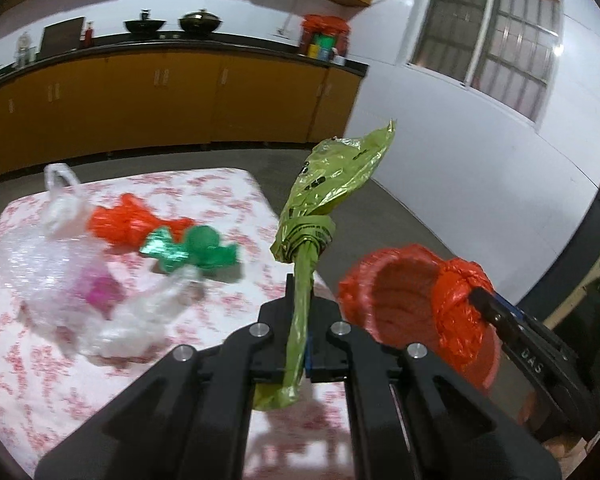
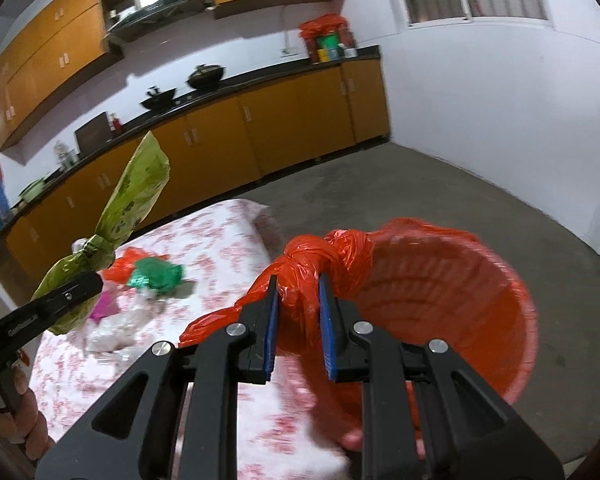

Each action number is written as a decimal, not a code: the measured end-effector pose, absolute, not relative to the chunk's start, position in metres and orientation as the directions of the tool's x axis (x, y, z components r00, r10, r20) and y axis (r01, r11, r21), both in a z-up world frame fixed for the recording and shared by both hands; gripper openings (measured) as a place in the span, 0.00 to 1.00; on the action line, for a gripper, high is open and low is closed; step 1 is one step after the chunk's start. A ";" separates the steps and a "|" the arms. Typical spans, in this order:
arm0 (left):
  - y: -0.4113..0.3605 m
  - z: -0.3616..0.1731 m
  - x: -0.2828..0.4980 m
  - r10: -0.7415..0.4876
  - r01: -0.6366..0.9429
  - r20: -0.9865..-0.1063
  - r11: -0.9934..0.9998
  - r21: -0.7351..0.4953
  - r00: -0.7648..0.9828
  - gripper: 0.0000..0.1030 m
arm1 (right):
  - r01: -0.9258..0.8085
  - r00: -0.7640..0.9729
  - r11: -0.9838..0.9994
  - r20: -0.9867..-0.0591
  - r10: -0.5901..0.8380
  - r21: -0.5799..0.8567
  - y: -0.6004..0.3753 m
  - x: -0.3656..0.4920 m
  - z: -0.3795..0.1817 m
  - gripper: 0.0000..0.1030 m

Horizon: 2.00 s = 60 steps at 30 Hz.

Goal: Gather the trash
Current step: 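Carry the green and red bags over the orange basket with both tools, then open both tools to drop the bags into the basket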

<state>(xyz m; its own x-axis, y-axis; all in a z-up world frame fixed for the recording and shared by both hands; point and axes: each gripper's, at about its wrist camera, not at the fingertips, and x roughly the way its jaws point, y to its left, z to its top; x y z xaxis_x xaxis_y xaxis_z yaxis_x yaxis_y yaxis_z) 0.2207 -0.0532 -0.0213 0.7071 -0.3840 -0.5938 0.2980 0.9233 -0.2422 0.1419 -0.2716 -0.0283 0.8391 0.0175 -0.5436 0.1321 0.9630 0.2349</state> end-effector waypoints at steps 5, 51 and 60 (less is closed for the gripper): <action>-0.089 -0.029 0.219 -0.432 0.357 -0.606 0.901 -0.249 0.668 0.04 | 0.203 0.833 0.953 -0.551 -0.049 0.223 -0.303 0.133 -0.033 0.19; -0.185 -0.085 0.243 -0.498 0.457 -0.685 0.850 -0.263 0.532 0.31 | 0.319 0.819 0.921 -0.554 -0.148 0.226 -0.374 0.127 -0.042 0.44; -0.179 -0.082 0.251 -0.527 0.446 -0.686 0.837 -0.317 0.501 0.27 | 0.311 0.822 0.929 -0.547 -0.158 0.200 -0.363 0.125 -0.039 0.44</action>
<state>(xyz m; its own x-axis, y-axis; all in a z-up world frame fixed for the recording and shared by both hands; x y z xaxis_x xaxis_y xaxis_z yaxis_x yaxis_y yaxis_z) 0.2508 -0.1795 -0.0817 0.5012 -0.5270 -0.6864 0.4457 0.8371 -0.3172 0.1252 -0.3635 -0.0388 0.8221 -0.1578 -0.5470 0.3112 0.9292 0.1995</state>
